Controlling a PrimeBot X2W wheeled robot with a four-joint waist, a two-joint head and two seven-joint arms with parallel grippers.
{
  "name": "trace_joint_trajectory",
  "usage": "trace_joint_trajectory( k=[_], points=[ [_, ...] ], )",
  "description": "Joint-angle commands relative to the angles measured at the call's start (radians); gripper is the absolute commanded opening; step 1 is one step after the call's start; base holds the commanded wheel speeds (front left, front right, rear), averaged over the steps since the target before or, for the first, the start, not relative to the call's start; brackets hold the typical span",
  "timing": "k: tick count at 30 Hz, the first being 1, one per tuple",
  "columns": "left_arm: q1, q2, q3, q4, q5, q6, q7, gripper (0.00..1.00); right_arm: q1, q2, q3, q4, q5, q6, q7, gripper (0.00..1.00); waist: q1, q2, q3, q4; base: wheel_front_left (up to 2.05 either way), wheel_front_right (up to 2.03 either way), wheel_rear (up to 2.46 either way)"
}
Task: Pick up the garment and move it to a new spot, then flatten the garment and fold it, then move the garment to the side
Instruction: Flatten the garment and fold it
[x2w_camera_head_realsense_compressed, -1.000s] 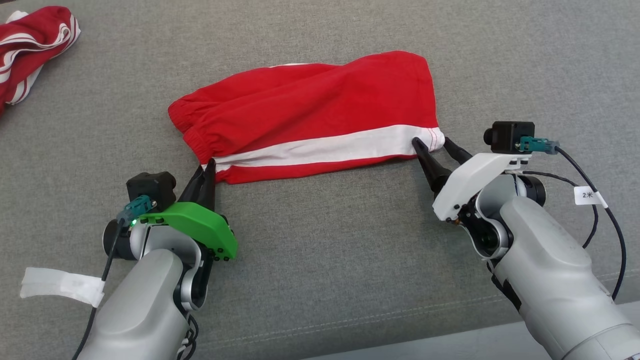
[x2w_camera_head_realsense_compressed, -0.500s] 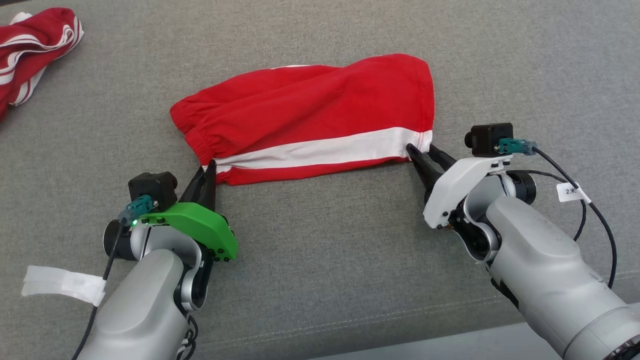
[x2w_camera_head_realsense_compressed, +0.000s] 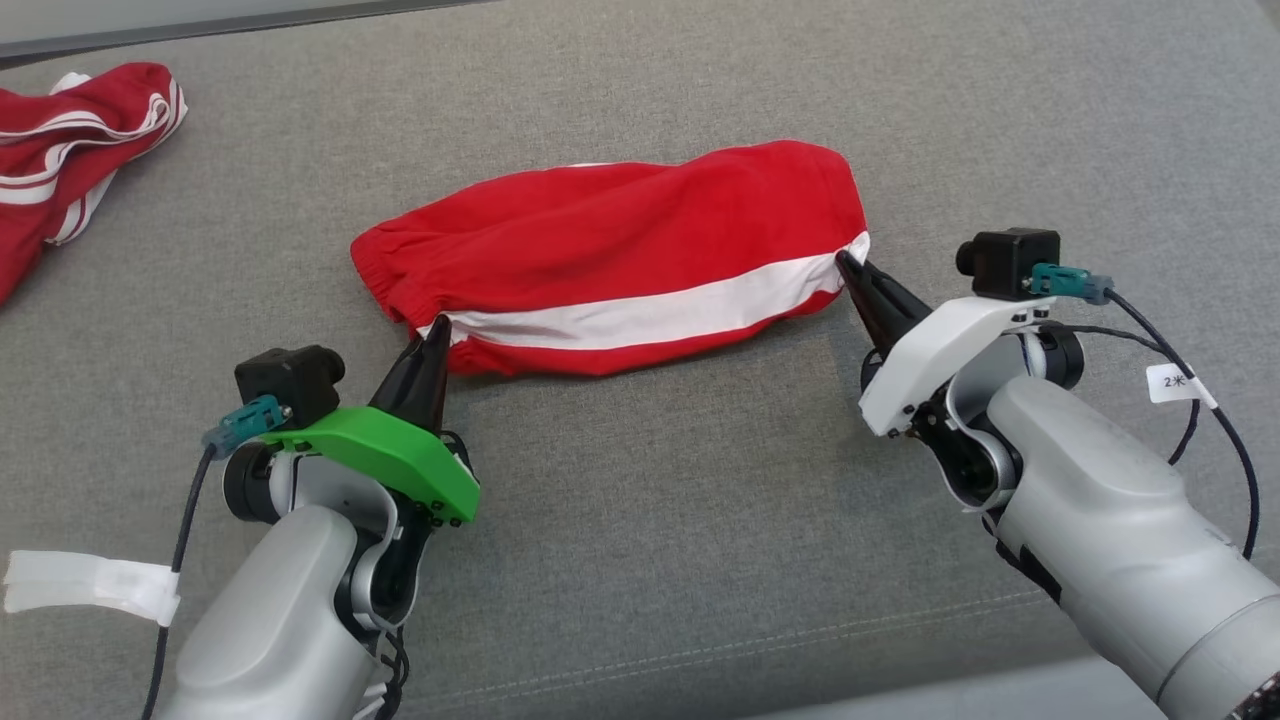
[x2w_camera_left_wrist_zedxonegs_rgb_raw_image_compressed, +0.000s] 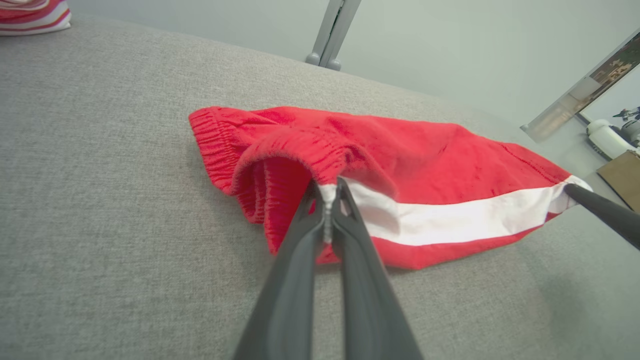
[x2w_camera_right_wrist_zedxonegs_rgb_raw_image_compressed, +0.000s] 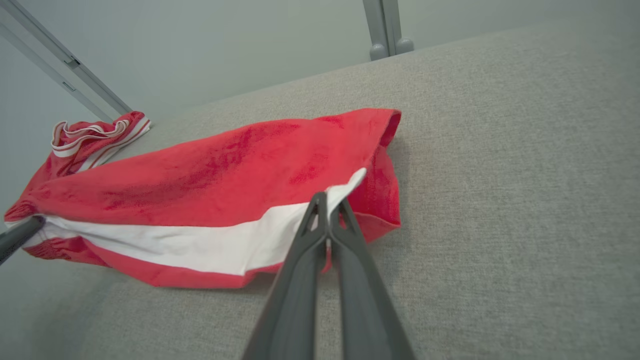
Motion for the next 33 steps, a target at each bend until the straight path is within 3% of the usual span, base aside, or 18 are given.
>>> trace_joint_trajectory(
  k=[1,7,20,27,33],
  points=[
    [0.017,0.009,0.010,-0.033,-0.021,-0.014,0.012,0.00,-0.012,-0.019,0.004,-0.019,0.021,0.000,-0.008,0.00,0.0000,0.0000,-0.023,-0.005,0.00,0.00,0.00],
    [0.061,0.039,0.049,-0.209,-0.100,0.000,0.079,0.00,-0.017,-0.088,0.009,-0.113,0.089,0.000,-0.013,0.00,0.0000,0.0000,-0.083,-0.011,0.00,0.00,0.00],
    [-0.008,0.162,0.128,-0.537,-0.201,0.115,0.317,0.00,-0.071,-0.213,-0.035,-0.257,0.126,0.000,0.048,0.00,0.0000,0.0000,-0.215,-0.030,0.00,0.00,0.00],
    [-0.179,0.156,0.154,-0.505,-0.262,0.159,0.455,0.00,-0.168,-0.229,-0.101,-0.259,0.104,0.000,0.134,0.00,0.0000,0.0000,-0.185,-0.034,0.00,0.00,0.00],
    [-0.388,0.131,0.122,-0.329,-0.193,0.157,0.470,0.00,-0.338,-0.163,-0.156,-0.138,0.033,0.000,0.156,0.00,0.0000,0.0000,-0.084,-0.049,0.00,0.00,0.00]
  ],
)
